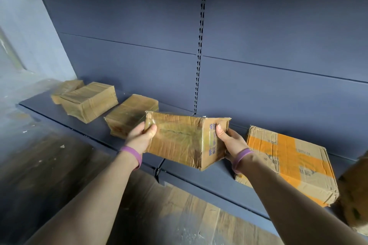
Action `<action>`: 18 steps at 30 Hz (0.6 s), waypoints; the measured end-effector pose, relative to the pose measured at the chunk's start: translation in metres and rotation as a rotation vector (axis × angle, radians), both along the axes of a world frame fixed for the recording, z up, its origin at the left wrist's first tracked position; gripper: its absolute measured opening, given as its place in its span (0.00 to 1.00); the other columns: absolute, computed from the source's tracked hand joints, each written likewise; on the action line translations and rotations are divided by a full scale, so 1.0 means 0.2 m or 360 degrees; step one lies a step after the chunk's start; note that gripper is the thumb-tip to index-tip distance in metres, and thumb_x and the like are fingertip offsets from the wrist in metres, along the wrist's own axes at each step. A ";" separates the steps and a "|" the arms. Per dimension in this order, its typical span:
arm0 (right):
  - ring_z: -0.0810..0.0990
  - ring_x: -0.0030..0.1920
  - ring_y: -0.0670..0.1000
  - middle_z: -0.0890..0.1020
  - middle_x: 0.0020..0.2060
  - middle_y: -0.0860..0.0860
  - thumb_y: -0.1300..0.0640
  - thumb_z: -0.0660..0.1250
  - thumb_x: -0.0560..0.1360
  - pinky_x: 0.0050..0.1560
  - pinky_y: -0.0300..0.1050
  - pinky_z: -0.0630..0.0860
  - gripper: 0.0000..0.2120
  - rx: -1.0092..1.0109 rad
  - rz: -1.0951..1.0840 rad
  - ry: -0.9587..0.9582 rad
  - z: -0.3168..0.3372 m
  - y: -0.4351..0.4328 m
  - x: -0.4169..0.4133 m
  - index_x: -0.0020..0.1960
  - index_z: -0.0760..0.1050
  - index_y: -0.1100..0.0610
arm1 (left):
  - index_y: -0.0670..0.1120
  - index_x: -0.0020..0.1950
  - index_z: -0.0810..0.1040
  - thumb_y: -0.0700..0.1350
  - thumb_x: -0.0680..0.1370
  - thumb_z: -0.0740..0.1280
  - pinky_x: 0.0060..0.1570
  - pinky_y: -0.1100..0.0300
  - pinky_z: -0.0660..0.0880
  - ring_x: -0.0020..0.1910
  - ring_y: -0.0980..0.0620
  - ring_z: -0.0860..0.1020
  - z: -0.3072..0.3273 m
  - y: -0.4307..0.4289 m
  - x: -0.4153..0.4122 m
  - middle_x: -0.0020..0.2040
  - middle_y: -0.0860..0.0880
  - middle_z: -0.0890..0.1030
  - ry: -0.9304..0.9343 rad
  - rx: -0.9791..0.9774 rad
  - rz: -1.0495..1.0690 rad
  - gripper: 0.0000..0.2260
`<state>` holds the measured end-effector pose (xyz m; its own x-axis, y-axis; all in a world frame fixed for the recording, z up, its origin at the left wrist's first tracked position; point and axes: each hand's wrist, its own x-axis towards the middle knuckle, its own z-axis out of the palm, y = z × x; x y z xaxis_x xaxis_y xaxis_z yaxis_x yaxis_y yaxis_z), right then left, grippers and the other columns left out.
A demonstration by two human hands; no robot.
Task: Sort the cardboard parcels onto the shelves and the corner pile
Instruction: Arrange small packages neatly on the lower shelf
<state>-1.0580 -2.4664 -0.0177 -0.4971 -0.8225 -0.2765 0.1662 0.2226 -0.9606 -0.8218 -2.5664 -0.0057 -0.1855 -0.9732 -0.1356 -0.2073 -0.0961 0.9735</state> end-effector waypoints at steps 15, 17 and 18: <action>0.84 0.46 0.56 0.86 0.43 0.53 0.53 0.72 0.75 0.52 0.56 0.81 0.08 -0.0035 -0.0041 -0.0041 0.01 0.01 -0.01 0.49 0.78 0.57 | 0.50 0.68 0.76 0.51 0.79 0.69 0.69 0.48 0.69 0.65 0.46 0.74 -0.02 -0.02 -0.02 0.64 0.49 0.77 0.0057 0.0276 0.0193 0.18; 0.83 0.42 0.53 0.84 0.42 0.52 0.55 0.73 0.75 0.45 0.50 0.81 0.07 -0.0060 -0.0097 -0.0013 0.02 0.01 -0.01 0.48 0.77 0.57 | 0.46 0.68 0.76 0.47 0.78 0.71 0.68 0.47 0.71 0.62 0.44 0.77 -0.01 -0.02 -0.06 0.60 0.46 0.79 0.0100 0.0271 0.0241 0.19; 0.82 0.40 0.51 0.84 0.41 0.51 0.55 0.73 0.75 0.42 0.46 0.80 0.07 -0.0077 -0.0138 -0.0007 0.02 0.00 -0.02 0.48 0.77 0.57 | 0.45 0.67 0.77 0.46 0.77 0.72 0.67 0.47 0.72 0.60 0.44 0.78 -0.01 -0.04 -0.08 0.58 0.45 0.80 0.0120 0.0281 0.0235 0.19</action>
